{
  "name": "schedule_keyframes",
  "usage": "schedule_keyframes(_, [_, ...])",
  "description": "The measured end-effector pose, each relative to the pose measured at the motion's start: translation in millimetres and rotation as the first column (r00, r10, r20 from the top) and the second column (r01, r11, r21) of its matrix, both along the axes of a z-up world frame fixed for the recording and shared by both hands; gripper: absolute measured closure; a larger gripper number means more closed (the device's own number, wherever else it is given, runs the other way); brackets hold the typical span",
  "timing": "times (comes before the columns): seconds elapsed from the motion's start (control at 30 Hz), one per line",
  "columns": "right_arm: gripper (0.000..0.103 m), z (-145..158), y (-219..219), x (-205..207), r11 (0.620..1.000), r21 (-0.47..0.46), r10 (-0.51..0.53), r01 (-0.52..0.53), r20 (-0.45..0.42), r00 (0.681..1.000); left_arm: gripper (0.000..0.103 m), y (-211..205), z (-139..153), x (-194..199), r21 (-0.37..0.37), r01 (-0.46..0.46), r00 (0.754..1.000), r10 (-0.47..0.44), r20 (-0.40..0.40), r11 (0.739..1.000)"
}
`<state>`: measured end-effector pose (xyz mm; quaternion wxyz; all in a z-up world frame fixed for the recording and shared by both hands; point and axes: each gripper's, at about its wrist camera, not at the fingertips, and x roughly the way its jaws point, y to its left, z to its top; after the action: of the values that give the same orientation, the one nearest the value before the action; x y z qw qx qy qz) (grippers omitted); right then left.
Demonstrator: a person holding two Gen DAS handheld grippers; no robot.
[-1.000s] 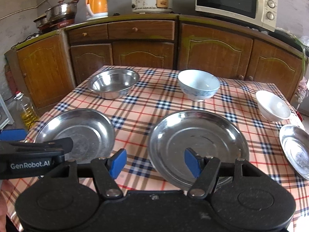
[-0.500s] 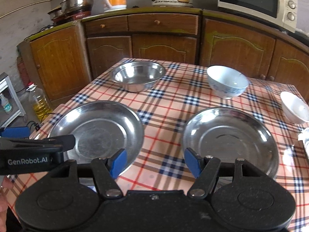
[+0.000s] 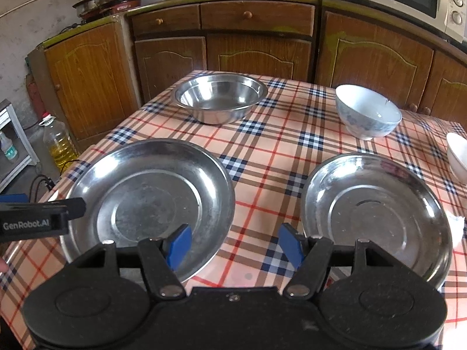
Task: Organize plates and bowls
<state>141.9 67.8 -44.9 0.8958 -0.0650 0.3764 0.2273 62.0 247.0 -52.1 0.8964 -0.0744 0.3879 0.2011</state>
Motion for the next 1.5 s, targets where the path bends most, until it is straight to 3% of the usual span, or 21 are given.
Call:
schedule_keyframes(0.33, [0.024,-17.7,10.5,22.9,1.000,0.014,-0.010,0.011,-0.050,0.999,0.000,17.1,-16.8,14.7,0.003,-0.005,0.999,0.005,-0.044,1.000])
schedule_keyframes(0.57, [0.025,-31.5,15.2,37.3,0.999,0.041,-0.015,0.020,-0.099,0.995,0.017,23.4,-23.0,25.1,-0.008,0.012,0.999,-0.012,-0.036,1.000])
schedule_keyframes(0.67, [0.031,-34.8,16.7,40.7,0.998,0.061,-0.013,0.019,-0.107,0.994,0.028,23.9,-23.6,28.1,-0.011,0.019,0.999,-0.019,-0.029,1.000])
schedule_keyframes(0.73, [0.041,-34.7,17.4,42.2,0.997,0.072,-0.008,0.015,-0.102,0.995,0.036,23.3,-23.7,29.7,-0.012,0.028,0.999,-0.029,-0.024,1.000])
schedule_keyframes(0.8, [0.056,-34.1,18.6,44.5,0.996,0.085,-0.003,0.012,-0.107,0.994,0.044,22.0,-23.8,31.2,-0.007,0.040,0.999,-0.040,-0.018,0.999])
schedule_keyframes(0.9, [0.079,-32.9,19.6,45.1,0.995,0.100,-0.005,0.017,-0.122,0.993,0.065,17.2,-23.3,32.9,-0.001,0.077,0.997,-0.077,-0.009,0.997])
schedule_keyframes(1.07, [0.080,-31.4,16.0,42.7,0.995,0.100,-0.017,0.028,-0.111,0.994,0.079,16.7,-21.6,31.0,-0.017,0.078,0.997,-0.078,-0.002,0.997])
schedule_keyframes(1.17, [0.080,-25.6,13.6,40.1,0.994,0.103,-0.017,0.027,-0.096,0.995,0.081,17.6,-16.6,27.3,-0.037,0.071,0.997,-0.071,0.015,0.997])
schedule_keyframes(1.5, [0.080,6.8,9.1,24.8,0.995,0.103,-0.005,0.008,-0.023,1.000,0.080,9.0,11.7,16.2,-0.007,0.069,0.996,-0.069,0.061,0.998])
